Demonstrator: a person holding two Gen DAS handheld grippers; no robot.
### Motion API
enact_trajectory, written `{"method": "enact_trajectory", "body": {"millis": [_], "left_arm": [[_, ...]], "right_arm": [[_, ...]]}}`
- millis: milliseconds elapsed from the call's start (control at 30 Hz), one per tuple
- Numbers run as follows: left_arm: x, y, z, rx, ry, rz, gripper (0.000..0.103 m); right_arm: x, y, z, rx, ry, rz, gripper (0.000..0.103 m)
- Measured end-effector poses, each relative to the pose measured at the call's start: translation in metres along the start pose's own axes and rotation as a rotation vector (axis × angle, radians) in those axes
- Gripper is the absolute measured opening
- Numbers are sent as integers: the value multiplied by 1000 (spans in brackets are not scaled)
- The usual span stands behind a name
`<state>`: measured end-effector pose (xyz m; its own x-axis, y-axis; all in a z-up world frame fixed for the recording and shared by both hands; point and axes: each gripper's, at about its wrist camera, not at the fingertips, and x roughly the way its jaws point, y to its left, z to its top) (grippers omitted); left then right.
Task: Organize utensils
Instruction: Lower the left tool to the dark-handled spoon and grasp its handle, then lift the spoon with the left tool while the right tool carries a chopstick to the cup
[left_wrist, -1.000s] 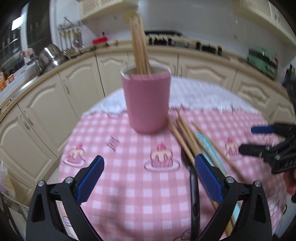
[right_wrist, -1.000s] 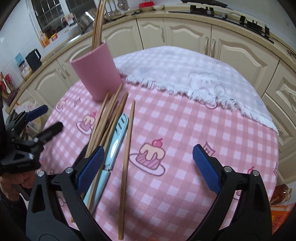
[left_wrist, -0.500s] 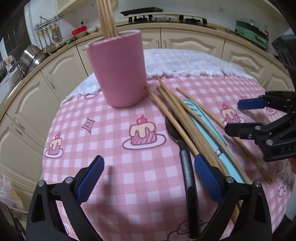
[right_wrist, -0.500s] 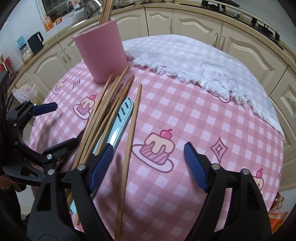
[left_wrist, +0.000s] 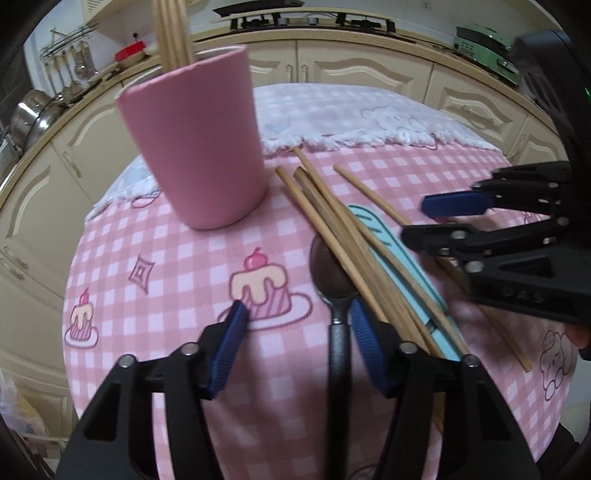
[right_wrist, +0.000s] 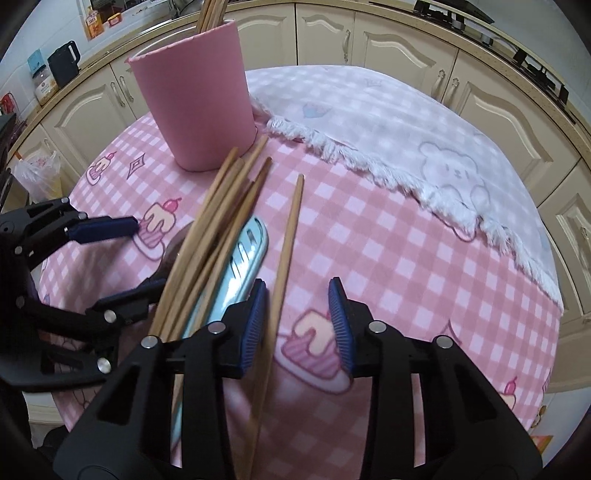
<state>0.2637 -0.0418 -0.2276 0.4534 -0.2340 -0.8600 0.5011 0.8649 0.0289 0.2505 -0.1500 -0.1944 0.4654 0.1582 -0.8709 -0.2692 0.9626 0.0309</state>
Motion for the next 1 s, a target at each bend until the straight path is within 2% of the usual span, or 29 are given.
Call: {"method": "enact_trajectory", "body": {"millis": [33,67,100,133,400,633,733,833,900,1000], "left_arm": [[0,-1,2,9,6,-11,39],[-1,-3,2,19,11,-19,31],[-2,-4,3,26,15,-24,13],[-2,-6,4,30,17,-19,11],[-9,4,-8,-48,-12,1,11],[-29,18,-19,-117,-51,25,11],[-35,6,-20,-16,-59,188,11],[-40,1,-19,15,-66,182,11],[-42,-3,-17,49,-75,256,11],[-44,-4,-13,64,-91,302,11]], "right_arm": [[1,1,1,-3,-1,4,26],[1,3,2,-9,-5,9,16],[1,4,2,-14,-10,15,8],[1,4,1,-10,-15,21,8],[-14,-17,-9,74,-68,109,6],[-33,-32,-15,144,-154,191,6],[-38,-32,-15,154,-173,196,6],[-42,-32,-15,154,-181,199,6],[-45,-31,-15,156,-188,201,6],[-48,-33,-16,155,-197,203,6]]}}
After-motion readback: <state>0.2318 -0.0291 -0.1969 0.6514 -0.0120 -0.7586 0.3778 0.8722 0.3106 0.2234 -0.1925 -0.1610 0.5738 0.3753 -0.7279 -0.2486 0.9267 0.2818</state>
